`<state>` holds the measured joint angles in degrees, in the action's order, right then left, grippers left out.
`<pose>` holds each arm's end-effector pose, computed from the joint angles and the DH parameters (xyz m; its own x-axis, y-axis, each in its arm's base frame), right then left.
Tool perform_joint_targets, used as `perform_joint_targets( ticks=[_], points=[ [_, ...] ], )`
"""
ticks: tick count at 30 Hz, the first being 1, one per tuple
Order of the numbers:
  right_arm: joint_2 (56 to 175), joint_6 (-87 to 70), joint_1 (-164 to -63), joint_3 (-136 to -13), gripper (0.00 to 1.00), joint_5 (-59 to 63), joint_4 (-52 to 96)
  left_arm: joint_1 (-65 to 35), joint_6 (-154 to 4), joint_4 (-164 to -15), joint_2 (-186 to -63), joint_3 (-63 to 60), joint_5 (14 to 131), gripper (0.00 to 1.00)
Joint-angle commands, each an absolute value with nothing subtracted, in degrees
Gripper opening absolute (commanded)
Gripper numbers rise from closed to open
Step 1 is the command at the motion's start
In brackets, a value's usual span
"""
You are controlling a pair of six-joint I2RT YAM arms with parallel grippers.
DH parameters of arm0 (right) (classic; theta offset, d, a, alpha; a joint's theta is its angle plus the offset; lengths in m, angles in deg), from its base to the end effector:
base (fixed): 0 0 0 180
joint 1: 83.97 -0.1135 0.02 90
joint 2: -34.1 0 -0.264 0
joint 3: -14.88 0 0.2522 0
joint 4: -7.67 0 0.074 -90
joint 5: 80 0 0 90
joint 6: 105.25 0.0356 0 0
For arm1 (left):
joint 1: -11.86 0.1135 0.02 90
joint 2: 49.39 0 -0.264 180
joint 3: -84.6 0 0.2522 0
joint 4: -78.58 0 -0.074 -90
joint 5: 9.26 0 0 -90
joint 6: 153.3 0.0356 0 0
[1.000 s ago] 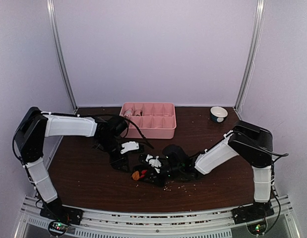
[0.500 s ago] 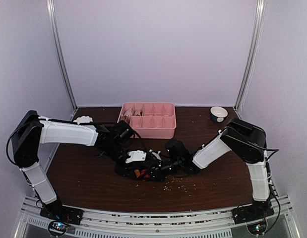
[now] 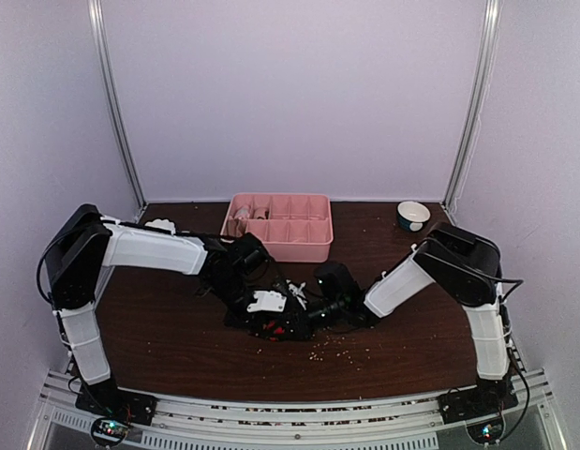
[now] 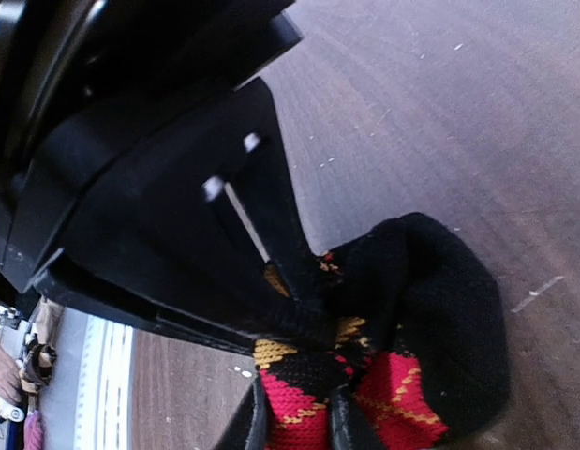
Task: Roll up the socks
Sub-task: Roll the sock at the center of the board.
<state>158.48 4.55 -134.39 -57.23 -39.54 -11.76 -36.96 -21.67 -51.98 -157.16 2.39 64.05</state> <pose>0.2372 0.3294 0.0793 -0.6325 -0.4201 -0.6508 -0.7368 0.0670 0.6728 0.2267 -0.2747 0.1517 0.0361 0.9252 -0.3777 0.9979 -0.0534 -0.0354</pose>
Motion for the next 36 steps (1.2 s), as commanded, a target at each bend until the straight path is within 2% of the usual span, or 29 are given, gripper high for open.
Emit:
perform_joint_targets(
  ticks=[1, 5, 14, 15, 16, 20, 23, 27, 30, 33, 34, 36],
  points=[
    [162.12, 6.51, -132.76, -49.22, 0.26, -31.77, -2.49, -37.72, -21.73, -48.91, -163.50, -1.70, 65.28, 0.00],
    [155.96, 5.46, -132.75, -42.32, 0.38, -29.20, -11.60, -36.35, -21.83, -39.41, -168.12, -8.40, 58.91, 0.00],
    [148.97, 1.63, -132.84, -31.86, 0.61, -22.16, -18.61, -34.83, -22.60, -26.60, -176.72, -17.20, 51.95, 0.00],
    [147.92, 1.34, -132.89, -30.17, 0.84, -20.54, -19.79, -34.63, -22.52, -25.63, -177.27, -17.79, 51.15, 0.00],
    [146.74, 0.99, -132.99, -28.79, 0.98, -18.68, -20.64, -34.33, -22.51, -24.78, -177.84, -18.41, 50.01, 0.00],
    [142.23, -1.27, -134.57, -24.61, 1.00, -10.08, -20.16, -32.91, -23.25, -20.83, -180.47, -21.93, 47.53, 0.00],
    [137.45, -1.93, -136.98, -21.68, 1.00, 6.85, -16.19, -31.52, -25.35, -20.43, -181.66, -23.58, 45.38, 0.00],
    [132.09, 10.08, -135.48, -12.01, 1.00, 18.12, -30.18, -29.81, -26.33, -18.04, -183.99, -26.13, 42.05, 0.00],
    [134.32, 10.56, -133.41, -9.19, 1.00, 7.59, -45.67, -29.33, -25.86, -14.67, -187.21, -28.55, 41.12, 0.00],
    [137.85, 4.10, -133.35, -11.99, 1.00, -1.05, -45.22, -28.80, -26.22, -13.28, -189.44, -30.09, 40.61, 0.00],
    [137.97, 1.60, -133.97, -12.85, 1.00, -1.02, -43.11, -28.61, -26.58, -13.06, -189.75, -30.36, 40.57, 0.00],
    [136.72, -3.22, -137.90, -13.46, 1.00, 6.64, -37.85, -28.40, -26.86, -12.48, -190.49, -30.74, 40.93, 0.00]
  ],
)
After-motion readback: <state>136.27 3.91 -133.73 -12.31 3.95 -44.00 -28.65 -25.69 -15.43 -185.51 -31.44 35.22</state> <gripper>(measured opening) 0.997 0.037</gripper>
